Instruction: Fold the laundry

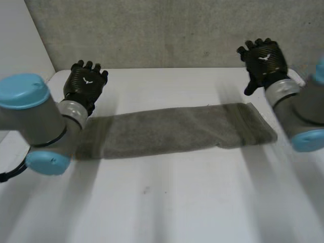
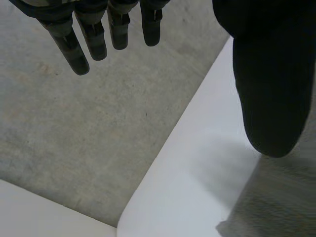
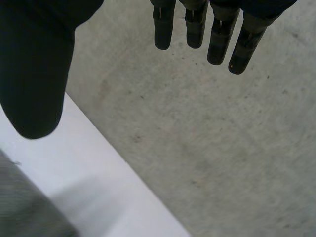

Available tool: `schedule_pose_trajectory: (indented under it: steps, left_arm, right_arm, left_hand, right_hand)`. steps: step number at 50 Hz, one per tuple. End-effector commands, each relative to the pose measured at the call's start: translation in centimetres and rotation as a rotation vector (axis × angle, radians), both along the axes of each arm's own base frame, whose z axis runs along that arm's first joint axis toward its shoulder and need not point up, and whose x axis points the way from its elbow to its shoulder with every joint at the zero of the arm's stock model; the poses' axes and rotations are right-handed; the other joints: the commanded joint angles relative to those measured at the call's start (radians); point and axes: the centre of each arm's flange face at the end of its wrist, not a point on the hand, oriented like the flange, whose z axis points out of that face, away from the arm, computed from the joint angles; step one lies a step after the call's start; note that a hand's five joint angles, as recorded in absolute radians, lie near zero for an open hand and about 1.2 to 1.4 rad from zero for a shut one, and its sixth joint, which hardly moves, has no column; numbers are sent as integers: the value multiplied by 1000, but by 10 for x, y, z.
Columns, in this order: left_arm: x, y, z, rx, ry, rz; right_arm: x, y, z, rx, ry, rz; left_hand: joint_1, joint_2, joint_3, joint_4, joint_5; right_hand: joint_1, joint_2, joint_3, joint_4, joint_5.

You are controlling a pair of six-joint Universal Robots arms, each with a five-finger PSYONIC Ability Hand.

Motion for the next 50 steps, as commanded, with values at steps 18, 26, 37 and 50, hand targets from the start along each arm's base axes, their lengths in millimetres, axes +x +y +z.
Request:
schedule_pose_trajectory:
  steps: [18, 26, 37, 50]
  left_arm:
    - [27, 67, -17, 247, 380, -29]
    - [30, 65, -18, 243, 384, -20]
    - [30, 66, -19, 245, 381, -19]
    - [30, 67, -21, 249, 380, -19]
  right_arm:
    - [-84, 17, -97, 592, 56, -53]
    - [-90, 6, -108, 489, 95, -72]
    - [-91, -1, -116, 472, 94, -68]
    - [-108, -10, -122, 457, 134, -102]
  left_hand:
    - [-3, 4, 3, 3, -25]
    - [-3, 3, 3, 2, -26]
    - [-3, 3, 3, 2, -26]
    - [-3, 3, 3, 2, -26]
  right_hand:
    - [450, 433, 445, 426, 416]
    - [654, 636, 648, 629, 619]
    - [956, 938, 950, 932, 921]
    - [1187, 1169, 1181, 1163, 1152]
